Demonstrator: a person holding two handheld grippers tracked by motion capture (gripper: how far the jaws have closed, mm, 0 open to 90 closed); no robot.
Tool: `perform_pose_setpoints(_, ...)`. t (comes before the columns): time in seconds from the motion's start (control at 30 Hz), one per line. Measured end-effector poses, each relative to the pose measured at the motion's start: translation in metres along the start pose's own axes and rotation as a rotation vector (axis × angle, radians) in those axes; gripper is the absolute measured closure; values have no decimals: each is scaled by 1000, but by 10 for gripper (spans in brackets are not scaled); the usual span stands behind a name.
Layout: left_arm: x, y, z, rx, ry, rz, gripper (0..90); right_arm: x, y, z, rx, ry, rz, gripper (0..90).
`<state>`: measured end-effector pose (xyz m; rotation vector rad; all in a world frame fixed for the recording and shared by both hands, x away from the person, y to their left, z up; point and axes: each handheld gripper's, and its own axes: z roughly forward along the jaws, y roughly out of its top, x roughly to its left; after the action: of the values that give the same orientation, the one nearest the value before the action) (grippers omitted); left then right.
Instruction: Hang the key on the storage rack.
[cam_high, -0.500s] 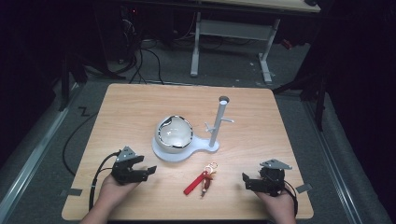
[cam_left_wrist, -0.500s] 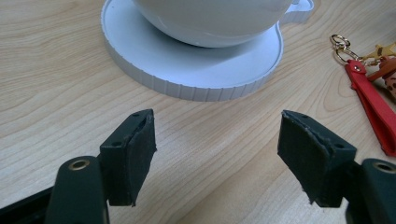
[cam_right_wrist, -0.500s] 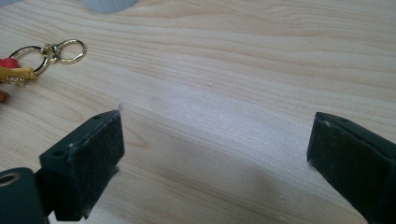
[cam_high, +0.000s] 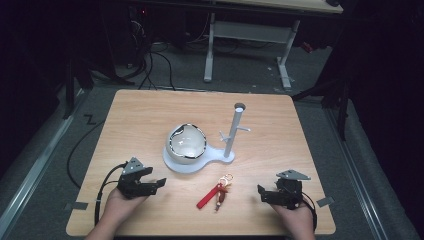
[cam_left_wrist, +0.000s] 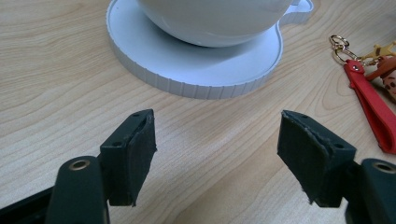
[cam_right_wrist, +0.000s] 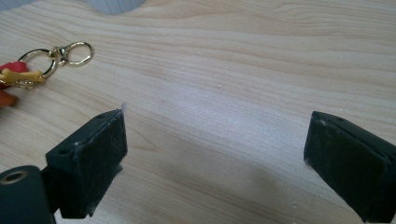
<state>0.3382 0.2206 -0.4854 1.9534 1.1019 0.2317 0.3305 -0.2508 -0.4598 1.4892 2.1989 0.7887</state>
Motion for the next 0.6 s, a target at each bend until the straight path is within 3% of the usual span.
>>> perform_pose_setpoints(0.23, 1, 0, 1, -3, -1, -6, 285, 9, 3, -2, -15, 22, -6, 66)
perform_pose_setpoints(0.4, 1, 0, 3, 5, -3, -4, 285, 23, 8, -4, -39, 41, -16, 46)
perform_pose_setpoints(0.43, 1, 0, 3, 7, -3, -6, 285, 31, 10, -4, -47, 68, -11, 34)
perform_pose_setpoints(0.6, 1, -1, 4, 13, -3, -1, 285, 49, 15, 0, -51, 107, -3, 2)
